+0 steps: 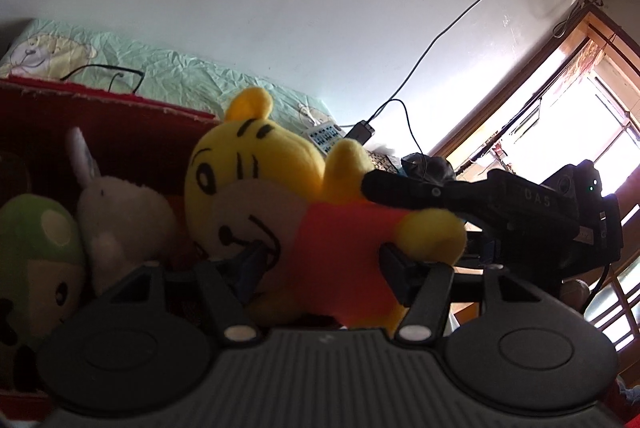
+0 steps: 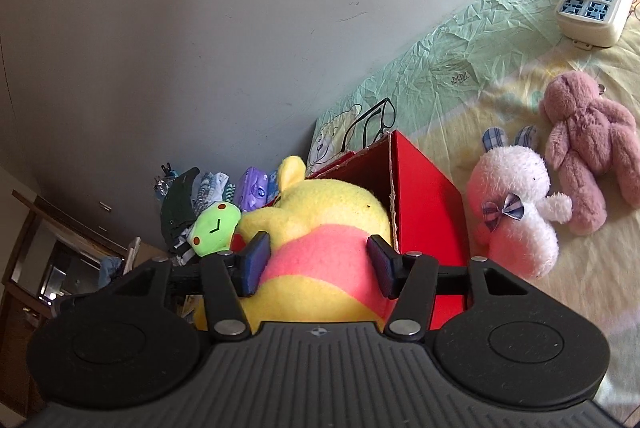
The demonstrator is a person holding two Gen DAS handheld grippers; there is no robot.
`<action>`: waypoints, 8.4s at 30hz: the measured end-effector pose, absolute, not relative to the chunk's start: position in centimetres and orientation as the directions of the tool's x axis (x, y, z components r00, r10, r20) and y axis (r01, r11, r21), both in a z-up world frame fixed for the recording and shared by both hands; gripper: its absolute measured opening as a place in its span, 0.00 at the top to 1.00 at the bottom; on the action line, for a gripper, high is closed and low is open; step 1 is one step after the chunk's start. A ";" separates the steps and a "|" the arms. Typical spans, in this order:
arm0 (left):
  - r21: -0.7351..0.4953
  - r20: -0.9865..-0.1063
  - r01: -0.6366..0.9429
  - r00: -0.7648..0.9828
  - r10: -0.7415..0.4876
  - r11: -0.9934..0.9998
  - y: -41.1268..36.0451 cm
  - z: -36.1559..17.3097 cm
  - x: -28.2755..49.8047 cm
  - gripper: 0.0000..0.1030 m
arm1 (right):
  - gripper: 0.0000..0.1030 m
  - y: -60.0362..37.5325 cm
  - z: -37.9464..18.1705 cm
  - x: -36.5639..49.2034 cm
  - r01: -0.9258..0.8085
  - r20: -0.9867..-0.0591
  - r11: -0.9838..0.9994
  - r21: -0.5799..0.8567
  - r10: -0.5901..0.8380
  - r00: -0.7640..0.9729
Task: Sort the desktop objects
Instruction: 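Carry the tiger plush with the right gripper over the red box, then lower the tiger plush into the red box and open the right gripper, then withdraw the right tool from the red box, then move the right tool to the mauve teddy bear plush, then grasp the mauve teddy bear with the right gripper and lift, then carry the mauve teddy bear with the right gripper toward the red box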
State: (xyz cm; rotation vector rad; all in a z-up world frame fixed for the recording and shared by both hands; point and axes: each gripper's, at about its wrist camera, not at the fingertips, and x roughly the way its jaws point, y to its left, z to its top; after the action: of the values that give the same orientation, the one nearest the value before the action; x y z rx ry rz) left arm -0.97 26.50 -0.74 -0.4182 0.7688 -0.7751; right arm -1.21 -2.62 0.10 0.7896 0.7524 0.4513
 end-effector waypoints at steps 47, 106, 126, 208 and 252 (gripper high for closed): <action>-0.306 -0.587 0.514 0.562 -0.583 0.802 25.8 -2.0 1.8 0.26 | 0.72 1.0 -0.9 -4.3 -0.123 -0.465 0.806 0.579 0.450 0.762; 0.168 -0.745 0.102 0.664 0.059 0.980 22.2 -0.8 -3.5 0.09 | 0.72 0.7 -2.9 -9.3 -0.100 -0.450 0.799 0.594 0.432 0.781; 0.205 -0.632 -0.029 0.759 0.155 0.978 14.6 4.3 -6.3 0.09 | 0.69 -7.6 -2.9 -9.2 -0.161 -0.476 0.778 0.607 0.518 0.711; -0.292 -0.826 0.470 0.316 -0.467 0.833 -0.4 -10.4 -7.8 0.66 | 0.64 -21.3 -11.4 -9.3 -0.084 -0.745 0.825 0.559 0.545 0.385; -0.221 -0.537 0.588 0.593 -0.600 0.778 7.1 3.0 -6.6 0.41 | 0.53 -16.0 -0.9 -8.7 -0.165 -0.365 0.689 0.706 0.553 0.749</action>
State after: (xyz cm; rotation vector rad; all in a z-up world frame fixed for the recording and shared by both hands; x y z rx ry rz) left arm -6.58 7.14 2.96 -0.0215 0.6324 -0.6905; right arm -8.70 -15.97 -0.95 0.7029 0.6024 0.4299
